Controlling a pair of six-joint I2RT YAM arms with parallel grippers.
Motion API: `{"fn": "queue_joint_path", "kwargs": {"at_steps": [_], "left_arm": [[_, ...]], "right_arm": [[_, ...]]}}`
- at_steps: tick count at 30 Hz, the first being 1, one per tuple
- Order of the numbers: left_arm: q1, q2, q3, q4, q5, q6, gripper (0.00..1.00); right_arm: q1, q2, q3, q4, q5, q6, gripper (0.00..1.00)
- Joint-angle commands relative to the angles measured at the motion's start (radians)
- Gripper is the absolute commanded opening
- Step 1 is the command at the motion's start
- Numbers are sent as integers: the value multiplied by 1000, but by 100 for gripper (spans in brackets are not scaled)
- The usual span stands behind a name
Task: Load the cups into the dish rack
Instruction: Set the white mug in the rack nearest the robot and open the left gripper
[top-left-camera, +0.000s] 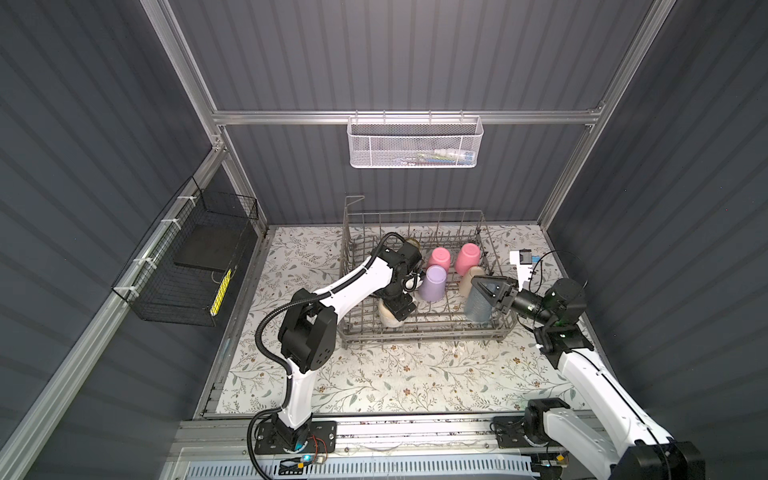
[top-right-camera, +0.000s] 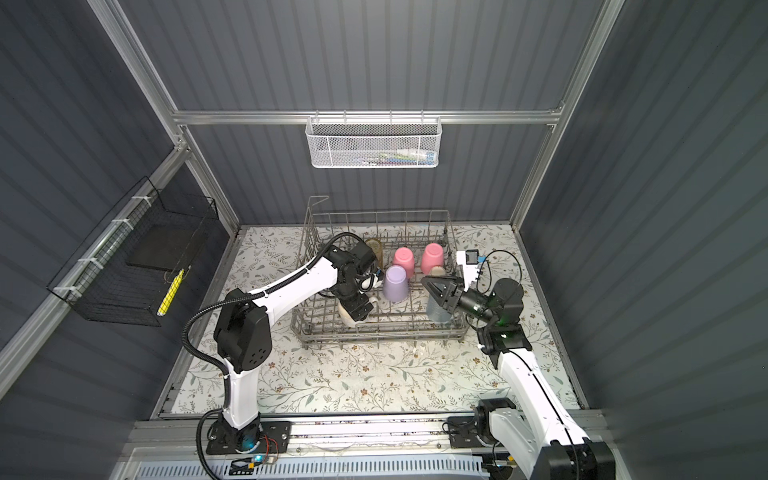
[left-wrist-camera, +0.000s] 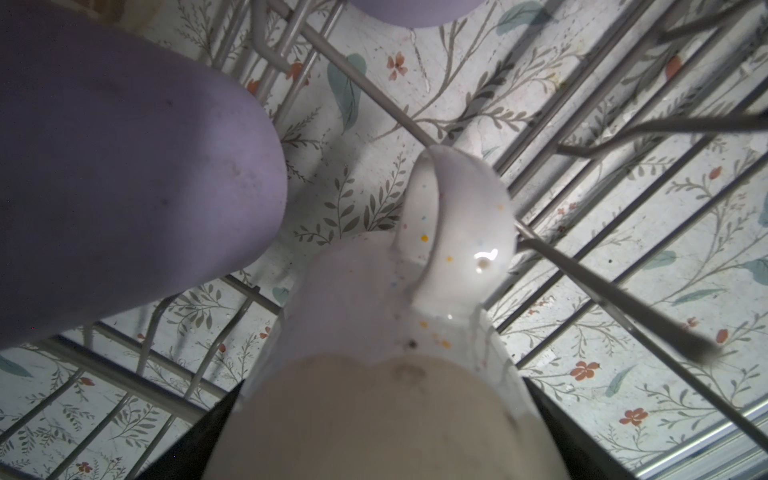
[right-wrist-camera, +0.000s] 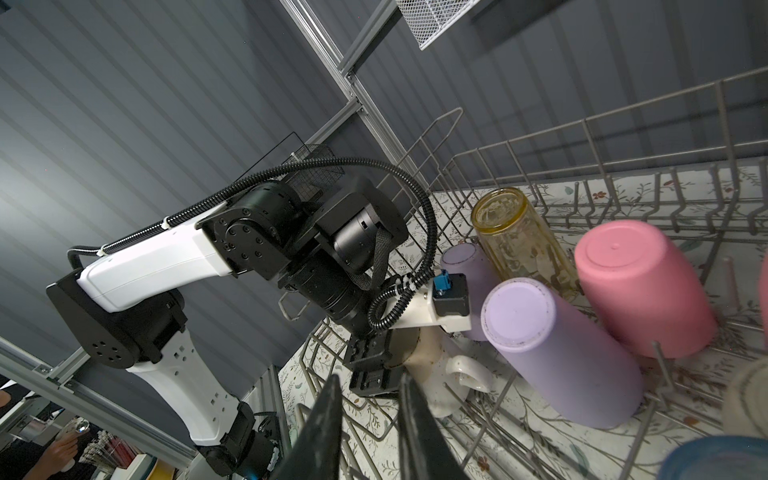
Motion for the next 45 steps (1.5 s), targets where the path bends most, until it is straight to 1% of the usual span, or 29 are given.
{"fn": "queue_joint_path", "kwargs": {"at_steps": [1,8,18,29,41,45], "left_arm": [[-8,-41,20,-9,13,-10,90],[-10,-46,22,-14,22,-8,100],[-11,-63,39,-25,8,-13,100],[-11,-162,87,-66,3,-21,100],[-10,-340,98,-55,-118,-25,100],[-11,-451,66,31,-184,-36,100]], "right_arm": [[-5,-11,-4,6,-17,-14,26],[-5,-9,-1,6,-15,-13,26],[-5,-11,-1,-1,-15,-15,26],[-6,-13,-4,-6,-13,-22,27],[-6,-19,-4,-17,-11,-27,27],[-6,-19,-4,-18,-7,-29,27]]}}
